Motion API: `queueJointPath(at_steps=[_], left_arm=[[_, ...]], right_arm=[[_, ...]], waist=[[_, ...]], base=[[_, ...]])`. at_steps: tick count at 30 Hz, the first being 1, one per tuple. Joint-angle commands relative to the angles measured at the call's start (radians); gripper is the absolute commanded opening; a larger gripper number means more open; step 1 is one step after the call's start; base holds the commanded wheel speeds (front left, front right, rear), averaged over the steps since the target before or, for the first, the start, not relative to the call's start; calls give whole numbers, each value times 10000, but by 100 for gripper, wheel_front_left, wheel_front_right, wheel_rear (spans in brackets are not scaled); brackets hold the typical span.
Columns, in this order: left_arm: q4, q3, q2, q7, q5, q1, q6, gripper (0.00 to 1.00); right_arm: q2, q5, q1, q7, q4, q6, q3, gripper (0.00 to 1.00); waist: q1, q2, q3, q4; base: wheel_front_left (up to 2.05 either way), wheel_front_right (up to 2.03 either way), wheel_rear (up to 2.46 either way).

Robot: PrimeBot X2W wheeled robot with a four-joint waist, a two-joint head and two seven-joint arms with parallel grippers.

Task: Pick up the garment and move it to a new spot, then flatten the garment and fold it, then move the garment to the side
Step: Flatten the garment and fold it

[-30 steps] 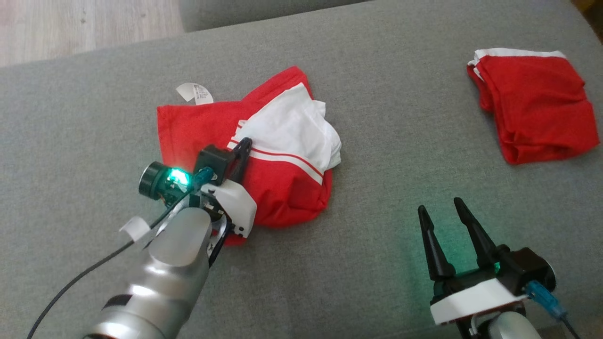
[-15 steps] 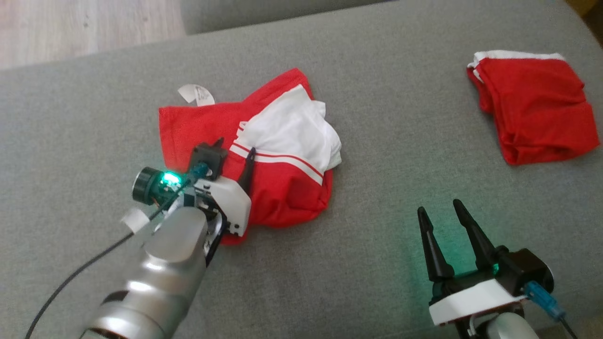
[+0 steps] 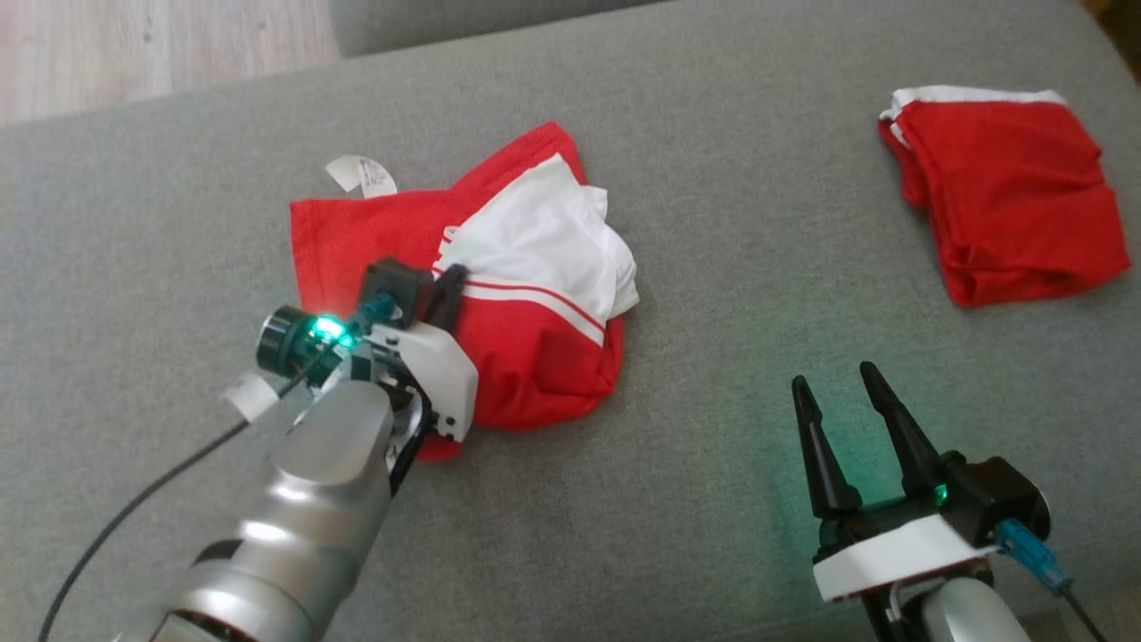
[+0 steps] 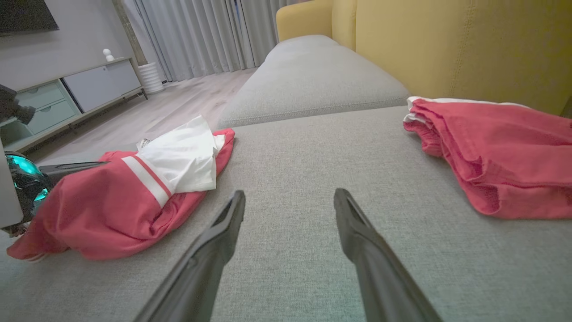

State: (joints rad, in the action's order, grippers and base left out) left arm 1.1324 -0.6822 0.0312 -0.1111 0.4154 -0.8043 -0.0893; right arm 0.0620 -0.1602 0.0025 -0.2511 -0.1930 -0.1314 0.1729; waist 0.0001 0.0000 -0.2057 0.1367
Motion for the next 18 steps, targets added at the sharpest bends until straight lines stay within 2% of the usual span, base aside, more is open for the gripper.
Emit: queueJointPath(at_steps=[1,6,9,12,13,14,18], left_arm=[[-339,61,191,-156,62,-142,-34,0],[-796,-157,191,-609,185,-269,17,0],[-891,-274,191,-399,336,-242,46,0],[-661,-346,191,-110,299,-149,549,2],[-532,-354,196,-6,289,-107,716,76],[-403,-343,198,116,319,-58,808,100],[27,-139,198,572,673,-6,765,100]], right_arm=[[22,-72,-130,-107,258,7,196,100],[-9,-102,12,-107,196,7,224,100],[-31,-133,153,-107,145,7,222,100],[-46,-163,340,-107,172,7,187,100],[-49,-166,393,-107,192,7,164,100],[-51,-165,432,-107,204,7,149,100],[-49,-140,391,-107,253,7,159,100]], waist=[[-1,0,246,16],[-1,0,833,132],[-1,0,1162,271],[-1,0,1282,324],[-1,0,1263,323],[-1,0,1214,318],[-1,0,836,261]], base=[[0,0,0],[0,0,0],[0,0,0],[0,0,0],[0,0,0],[0,0,0],[0,0,0]])
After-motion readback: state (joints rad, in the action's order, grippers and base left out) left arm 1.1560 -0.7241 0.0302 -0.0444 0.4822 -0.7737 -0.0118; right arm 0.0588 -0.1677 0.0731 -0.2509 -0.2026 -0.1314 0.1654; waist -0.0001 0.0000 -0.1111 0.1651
